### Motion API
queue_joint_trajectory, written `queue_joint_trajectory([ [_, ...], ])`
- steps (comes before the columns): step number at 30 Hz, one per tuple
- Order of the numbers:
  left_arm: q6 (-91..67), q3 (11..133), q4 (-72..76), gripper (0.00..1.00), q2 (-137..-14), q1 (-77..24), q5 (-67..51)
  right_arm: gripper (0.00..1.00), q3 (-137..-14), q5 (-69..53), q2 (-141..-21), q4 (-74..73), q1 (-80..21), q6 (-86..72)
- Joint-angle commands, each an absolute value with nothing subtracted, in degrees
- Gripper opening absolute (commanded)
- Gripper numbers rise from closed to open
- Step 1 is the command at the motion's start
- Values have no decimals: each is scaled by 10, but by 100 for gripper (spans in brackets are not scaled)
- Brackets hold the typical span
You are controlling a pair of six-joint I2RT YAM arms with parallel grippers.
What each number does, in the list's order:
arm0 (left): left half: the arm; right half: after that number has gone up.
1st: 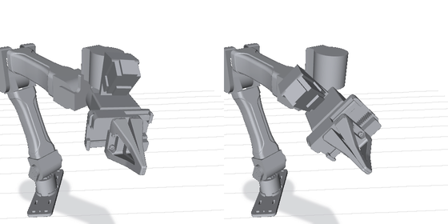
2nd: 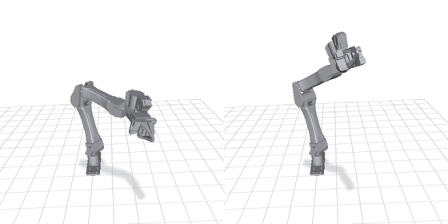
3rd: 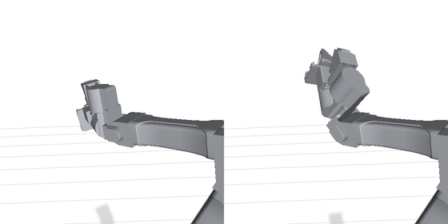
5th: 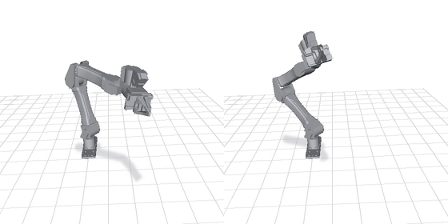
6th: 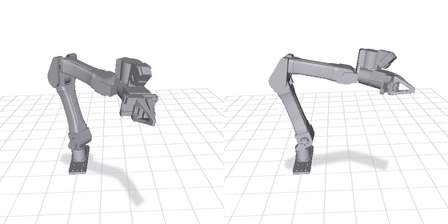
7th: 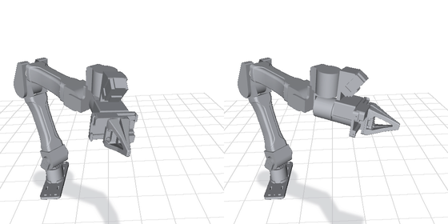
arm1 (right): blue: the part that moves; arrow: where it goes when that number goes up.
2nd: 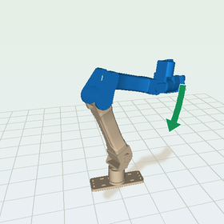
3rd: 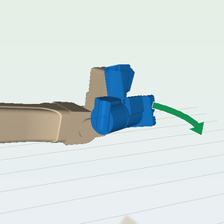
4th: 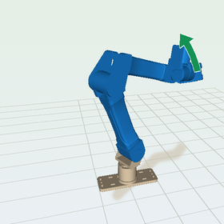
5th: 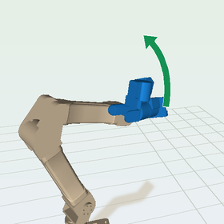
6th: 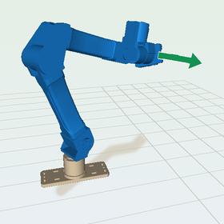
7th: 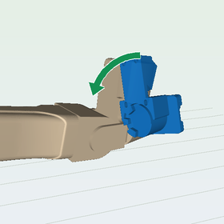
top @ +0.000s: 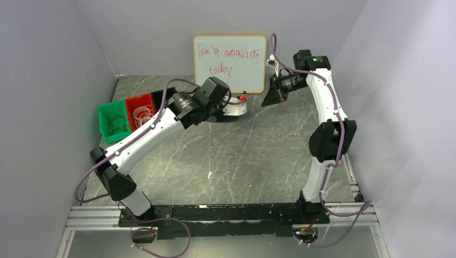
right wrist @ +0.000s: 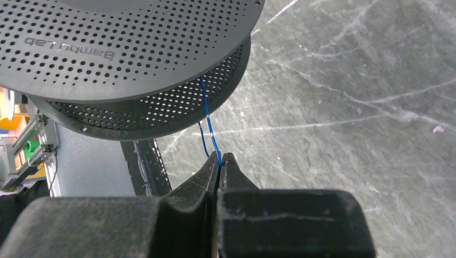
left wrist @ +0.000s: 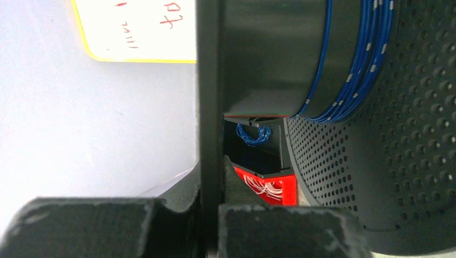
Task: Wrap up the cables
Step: Wrap the cable around the cable reel.
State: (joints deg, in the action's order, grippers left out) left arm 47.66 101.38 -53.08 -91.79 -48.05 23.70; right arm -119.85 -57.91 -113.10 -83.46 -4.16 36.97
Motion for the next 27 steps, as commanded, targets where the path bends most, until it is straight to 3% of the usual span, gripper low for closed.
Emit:
queue_joint_trajectory([
  [1, 542, 1006, -475, 2, -897, -501, 292, 0, -1181, -532, -1097, -823, -37, 407],
  [18, 685, 870, -293, 2, -874, -555, 388, 0, -1121, -490, -1072, -855, -66, 493],
  [27, 705, 837, -197, 2, -881, -558, 436, 0, -1088, -569, -1062, -842, -93, 479],
])
